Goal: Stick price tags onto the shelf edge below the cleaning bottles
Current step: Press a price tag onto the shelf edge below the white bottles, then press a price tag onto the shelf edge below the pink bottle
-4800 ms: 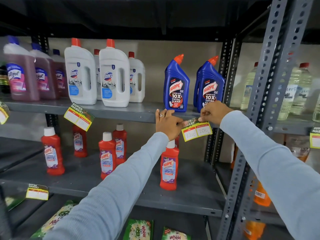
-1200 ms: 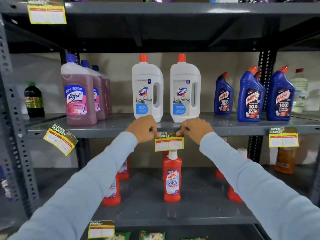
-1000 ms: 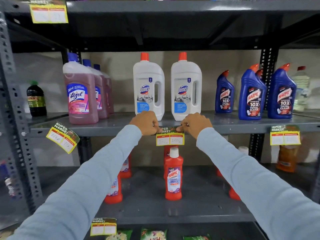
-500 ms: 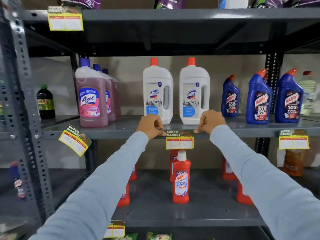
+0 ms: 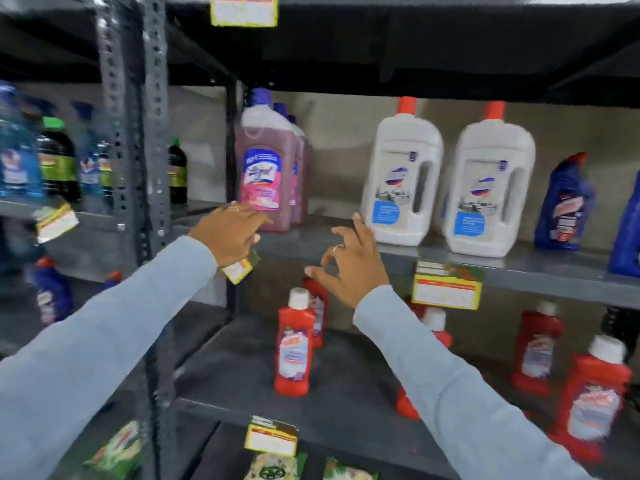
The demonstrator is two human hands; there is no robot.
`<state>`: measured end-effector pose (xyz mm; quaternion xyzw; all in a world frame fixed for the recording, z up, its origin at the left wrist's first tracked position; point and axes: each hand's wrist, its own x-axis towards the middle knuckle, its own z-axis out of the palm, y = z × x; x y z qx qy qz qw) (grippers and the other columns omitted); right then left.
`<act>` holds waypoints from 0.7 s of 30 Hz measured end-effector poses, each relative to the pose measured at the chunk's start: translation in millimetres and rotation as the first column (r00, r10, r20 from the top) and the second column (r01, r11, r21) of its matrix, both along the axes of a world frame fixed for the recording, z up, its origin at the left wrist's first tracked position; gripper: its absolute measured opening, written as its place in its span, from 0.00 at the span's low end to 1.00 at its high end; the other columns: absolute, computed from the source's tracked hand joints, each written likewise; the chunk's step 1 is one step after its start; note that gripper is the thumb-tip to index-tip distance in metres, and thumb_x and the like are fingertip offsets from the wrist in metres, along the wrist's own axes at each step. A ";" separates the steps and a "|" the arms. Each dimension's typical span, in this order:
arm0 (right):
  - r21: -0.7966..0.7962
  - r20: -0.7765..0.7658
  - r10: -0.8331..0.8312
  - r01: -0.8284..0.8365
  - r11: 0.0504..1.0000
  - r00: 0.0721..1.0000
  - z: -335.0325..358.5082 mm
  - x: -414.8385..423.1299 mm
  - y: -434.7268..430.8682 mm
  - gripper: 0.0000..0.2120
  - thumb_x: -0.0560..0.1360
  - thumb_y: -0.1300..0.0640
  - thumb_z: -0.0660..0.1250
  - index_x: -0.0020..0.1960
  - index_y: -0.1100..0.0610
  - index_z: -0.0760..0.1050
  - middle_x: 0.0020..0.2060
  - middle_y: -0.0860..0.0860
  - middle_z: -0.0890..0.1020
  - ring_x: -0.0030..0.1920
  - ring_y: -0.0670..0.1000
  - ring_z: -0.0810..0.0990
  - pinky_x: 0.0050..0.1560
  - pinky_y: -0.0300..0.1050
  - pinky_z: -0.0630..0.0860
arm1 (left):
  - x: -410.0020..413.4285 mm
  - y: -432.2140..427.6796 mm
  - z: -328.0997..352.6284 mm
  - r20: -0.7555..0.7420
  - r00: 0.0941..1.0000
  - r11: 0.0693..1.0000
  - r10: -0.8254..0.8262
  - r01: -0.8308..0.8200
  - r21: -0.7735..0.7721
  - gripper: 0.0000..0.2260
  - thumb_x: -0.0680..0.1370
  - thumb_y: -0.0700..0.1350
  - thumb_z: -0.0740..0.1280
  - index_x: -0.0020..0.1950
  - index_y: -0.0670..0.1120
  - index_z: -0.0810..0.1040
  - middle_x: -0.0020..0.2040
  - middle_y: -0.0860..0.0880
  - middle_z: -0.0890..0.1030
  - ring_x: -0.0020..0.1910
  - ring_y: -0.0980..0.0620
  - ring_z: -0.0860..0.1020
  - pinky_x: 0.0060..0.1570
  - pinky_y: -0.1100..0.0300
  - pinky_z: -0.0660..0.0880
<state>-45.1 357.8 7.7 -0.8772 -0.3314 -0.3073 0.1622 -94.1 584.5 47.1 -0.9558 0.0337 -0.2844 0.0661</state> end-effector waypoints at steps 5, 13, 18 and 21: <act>-0.113 -0.042 -0.053 0.048 0.993 0.998 -8.9 11.7 71.4 0.25 0.71 0.34 0.60 0.49 0.53 0.83 0.74 0.52 0.64 0.77 0.58 0.42 0.73 0.60 0.32 | -11.9 55.3 1.6 -0.149 0.985 0.995 0.082 -0.089 -0.037 0.21 0.78 0.38 0.59 0.71 0.48 0.65 0.71 0.46 0.69 0.68 0.44 0.69 0.64 0.48 0.68; 0.083 -0.069 -0.141 0.147 0.986 0.988 -13.2 11.5 145.1 0.22 0.70 0.34 0.62 0.46 0.51 0.84 0.70 0.49 0.69 0.77 0.55 0.50 0.70 0.62 0.29 | 12.6 82.4 20.8 -0.121 0.991 0.998 -0.052 0.054 0.019 0.04 0.78 0.42 0.62 0.49 0.45 0.75 0.46 0.48 0.75 0.50 0.44 0.76 0.43 0.53 0.70; 0.169 -0.124 -0.133 0.153 0.974 0.983 -9.6 15.7 152.4 0.16 0.73 0.42 0.64 0.50 0.51 0.84 0.67 0.49 0.73 0.74 0.50 0.60 0.73 0.56 0.33 | 18.0 95.0 23.5 -0.147 0.982 0.991 -0.122 0.129 0.037 0.09 0.77 0.44 0.62 0.37 0.50 0.70 0.38 0.51 0.74 0.40 0.46 0.75 0.38 0.55 0.67; 0.244 -0.203 -0.033 0.083 0.966 0.979 -2.9 15.2 148.3 0.13 0.72 0.46 0.66 0.48 0.52 0.85 0.66 0.49 0.75 0.72 0.49 0.63 0.73 0.53 0.35 | 18.4 103.1 16.0 -0.129 0.965 0.973 -0.230 0.231 -0.006 0.09 0.78 0.44 0.62 0.37 0.49 0.70 0.39 0.51 0.73 0.41 0.47 0.75 0.40 0.54 0.68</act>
